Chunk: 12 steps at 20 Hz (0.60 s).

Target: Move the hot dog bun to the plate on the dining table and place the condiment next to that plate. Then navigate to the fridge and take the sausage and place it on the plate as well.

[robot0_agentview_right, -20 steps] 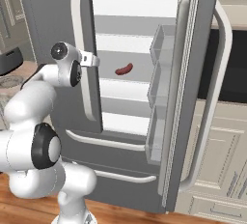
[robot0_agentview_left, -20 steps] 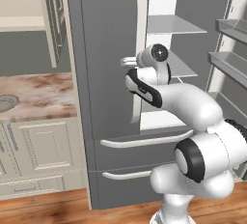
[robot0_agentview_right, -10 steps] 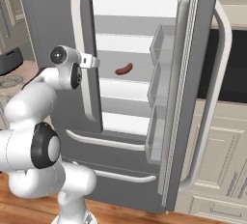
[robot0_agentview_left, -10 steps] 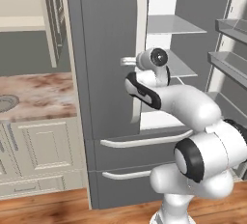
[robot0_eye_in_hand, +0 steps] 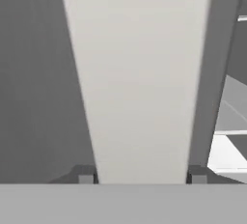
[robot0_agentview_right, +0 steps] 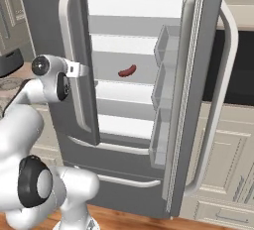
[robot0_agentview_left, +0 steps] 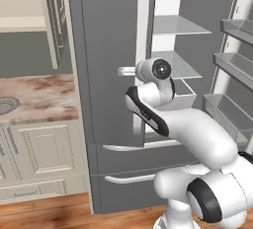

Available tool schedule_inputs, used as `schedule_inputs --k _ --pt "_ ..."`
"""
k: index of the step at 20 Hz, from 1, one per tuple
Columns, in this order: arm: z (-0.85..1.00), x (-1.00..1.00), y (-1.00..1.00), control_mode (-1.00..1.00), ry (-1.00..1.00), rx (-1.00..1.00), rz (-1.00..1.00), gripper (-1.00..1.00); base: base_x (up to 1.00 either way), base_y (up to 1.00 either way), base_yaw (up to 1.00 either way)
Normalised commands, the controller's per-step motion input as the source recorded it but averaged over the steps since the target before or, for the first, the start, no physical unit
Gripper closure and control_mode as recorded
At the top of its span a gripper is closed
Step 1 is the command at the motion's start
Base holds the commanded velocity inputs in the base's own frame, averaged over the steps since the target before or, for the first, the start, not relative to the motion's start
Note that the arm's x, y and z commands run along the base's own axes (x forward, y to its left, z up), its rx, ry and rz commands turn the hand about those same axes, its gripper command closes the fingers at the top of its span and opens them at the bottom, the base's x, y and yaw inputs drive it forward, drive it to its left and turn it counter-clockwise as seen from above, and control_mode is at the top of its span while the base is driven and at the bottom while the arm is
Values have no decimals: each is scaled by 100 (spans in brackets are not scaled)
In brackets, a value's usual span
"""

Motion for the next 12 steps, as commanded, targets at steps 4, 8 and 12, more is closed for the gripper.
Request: schedule_inputs --k 4,8,12 --pt "48 -98 53 -100 1 1 8 100 0 0 0" --pt "58 -100 75 -100 0 0 10 100 0 0 0" --pt "62 -95 86 -100 2 0 14 100 0 0 0"
